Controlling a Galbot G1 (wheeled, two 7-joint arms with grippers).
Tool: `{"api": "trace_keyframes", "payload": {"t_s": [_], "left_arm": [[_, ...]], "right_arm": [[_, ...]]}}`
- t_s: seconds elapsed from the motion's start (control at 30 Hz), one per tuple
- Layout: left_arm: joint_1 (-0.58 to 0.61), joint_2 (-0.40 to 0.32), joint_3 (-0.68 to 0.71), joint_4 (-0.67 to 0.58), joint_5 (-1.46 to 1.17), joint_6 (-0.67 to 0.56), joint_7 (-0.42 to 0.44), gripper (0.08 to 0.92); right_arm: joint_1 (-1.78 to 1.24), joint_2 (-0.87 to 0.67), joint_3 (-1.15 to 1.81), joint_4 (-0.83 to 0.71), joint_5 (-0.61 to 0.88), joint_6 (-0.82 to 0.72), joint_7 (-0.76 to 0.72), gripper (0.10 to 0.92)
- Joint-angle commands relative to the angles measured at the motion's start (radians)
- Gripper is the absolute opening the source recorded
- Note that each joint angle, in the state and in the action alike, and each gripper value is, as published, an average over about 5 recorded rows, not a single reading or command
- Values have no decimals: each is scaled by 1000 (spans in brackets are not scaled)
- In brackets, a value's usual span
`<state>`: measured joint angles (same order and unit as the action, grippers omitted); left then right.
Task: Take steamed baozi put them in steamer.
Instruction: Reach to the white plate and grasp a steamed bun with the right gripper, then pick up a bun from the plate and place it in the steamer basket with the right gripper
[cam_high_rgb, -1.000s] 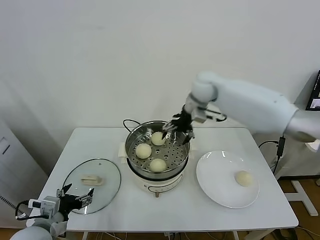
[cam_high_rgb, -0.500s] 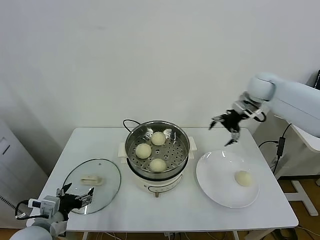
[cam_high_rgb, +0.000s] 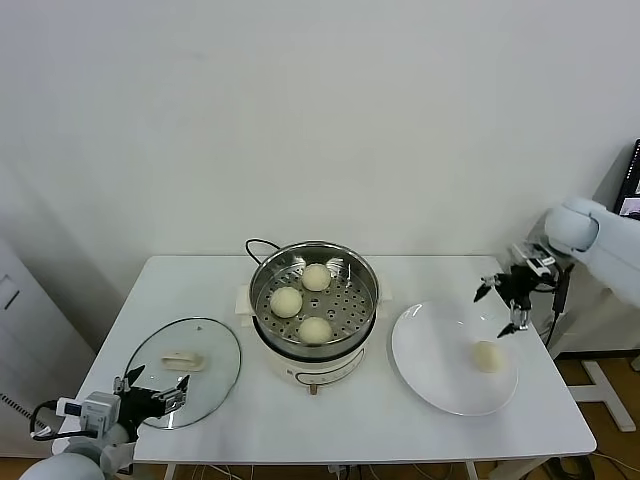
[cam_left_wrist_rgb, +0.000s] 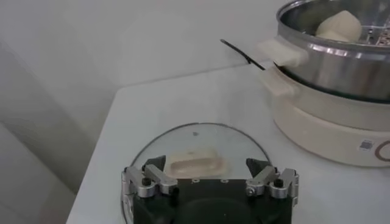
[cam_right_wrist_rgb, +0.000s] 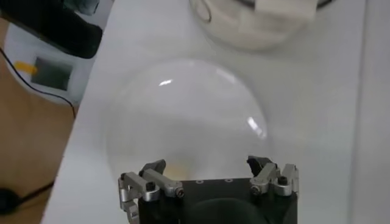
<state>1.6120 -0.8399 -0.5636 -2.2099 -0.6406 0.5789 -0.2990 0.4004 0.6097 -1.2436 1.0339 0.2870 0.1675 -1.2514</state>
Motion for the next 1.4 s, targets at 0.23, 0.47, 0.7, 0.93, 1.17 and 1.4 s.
{"api": "trace_keyframes", "payload": {"t_s": [0.23, 0.47, 0.7, 0.93, 1.17, 1.4], "left_arm": [[9, -1, 1, -4, 1, 2, 0, 823], [14, -1, 0, -7, 0, 2, 0, 823], [20, -3, 0, -8, 1, 2, -1, 823], [22, -4, -2, -12, 0, 5, -3, 823], [14, -7, 0, -12, -1, 10, -7, 823], [11, -4, 0, -12, -4, 18, -13, 823]], "right_arm": [[-291, 21, 225, -128, -123, -34, 81, 823], [-337, 70, 272, -162, -139, -31, 109, 823], [-375, 108, 311, -197, -171, -35, 108, 823], [-382, 106, 320, -194, -202, -49, 92, 760], [-387, 83, 331, -163, -207, -57, 98, 605], [-173, 0, 108, -40, -50, -121, 81, 503]]}}
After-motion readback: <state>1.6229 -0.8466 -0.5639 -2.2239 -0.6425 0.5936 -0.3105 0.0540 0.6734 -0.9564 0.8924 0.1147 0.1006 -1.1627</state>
